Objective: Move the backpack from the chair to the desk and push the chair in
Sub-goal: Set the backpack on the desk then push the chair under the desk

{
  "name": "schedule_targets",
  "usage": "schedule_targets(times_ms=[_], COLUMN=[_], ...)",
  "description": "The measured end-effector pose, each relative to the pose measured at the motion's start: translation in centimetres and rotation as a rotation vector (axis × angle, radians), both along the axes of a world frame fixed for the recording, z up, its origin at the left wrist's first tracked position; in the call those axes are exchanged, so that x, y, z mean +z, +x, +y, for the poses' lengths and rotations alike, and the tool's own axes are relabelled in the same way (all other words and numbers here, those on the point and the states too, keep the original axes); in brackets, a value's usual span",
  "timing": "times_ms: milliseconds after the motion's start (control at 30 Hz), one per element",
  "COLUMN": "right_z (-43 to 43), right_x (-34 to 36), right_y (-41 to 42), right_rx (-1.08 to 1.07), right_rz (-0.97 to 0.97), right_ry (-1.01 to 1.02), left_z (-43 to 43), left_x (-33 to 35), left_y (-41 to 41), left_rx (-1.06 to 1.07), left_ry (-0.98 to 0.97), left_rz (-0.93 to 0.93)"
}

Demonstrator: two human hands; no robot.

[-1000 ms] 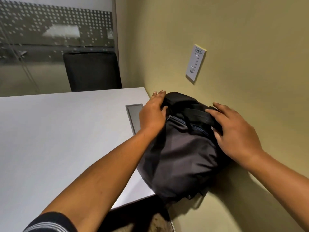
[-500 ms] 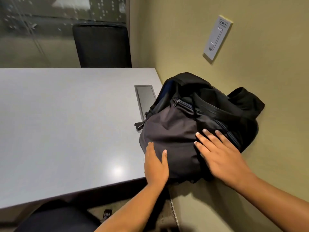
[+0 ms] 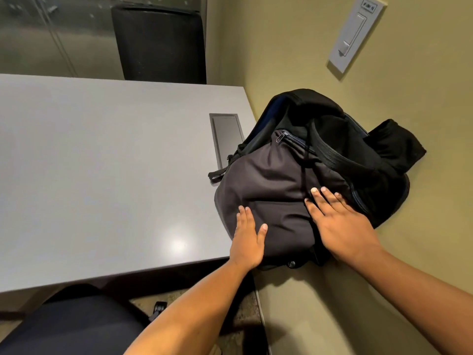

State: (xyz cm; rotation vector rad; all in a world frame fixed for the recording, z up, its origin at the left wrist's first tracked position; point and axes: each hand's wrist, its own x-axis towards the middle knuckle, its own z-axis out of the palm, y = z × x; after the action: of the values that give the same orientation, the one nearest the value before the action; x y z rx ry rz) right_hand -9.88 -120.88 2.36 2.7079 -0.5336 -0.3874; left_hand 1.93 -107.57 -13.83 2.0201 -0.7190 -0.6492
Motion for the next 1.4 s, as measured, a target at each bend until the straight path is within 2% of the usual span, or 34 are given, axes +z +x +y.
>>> schedule_targets(times_ms=[400, 800, 933, 1267, 1400], right_z=[-1.3, -1.5, -0.5, -1.4, -2.3], right_x=[-1.7, -2.2, -2.1, -3.4, -4.2], right_y=[1.7, 2.7, 2.6, 3.6, 4.0], right_rx=[-0.037, -0.058, -0.017, 0.065, 0.077], right_rz=[-0.004, -0.087, -0.143, -0.059, -0.036], right_ry=[-0.004, 0.032, 0.027, 0.077, 0.122], left_z=[-1.3, -1.9, -1.3, -1.5, -2.4], left_x=[0.1, -0.4, -0.5, -0.4, -0.7], left_y=[4.5, 5.1, 4.5, 3.1, 2.9], left_rx=[-0.113, -0.111, -0.049, 0.219, 0.173], left_ry=[0.043, 0.045, 0.052, -0.067, 0.024], left_rz=[0.029, -0.012, -0.094, -0.174, -0.213])
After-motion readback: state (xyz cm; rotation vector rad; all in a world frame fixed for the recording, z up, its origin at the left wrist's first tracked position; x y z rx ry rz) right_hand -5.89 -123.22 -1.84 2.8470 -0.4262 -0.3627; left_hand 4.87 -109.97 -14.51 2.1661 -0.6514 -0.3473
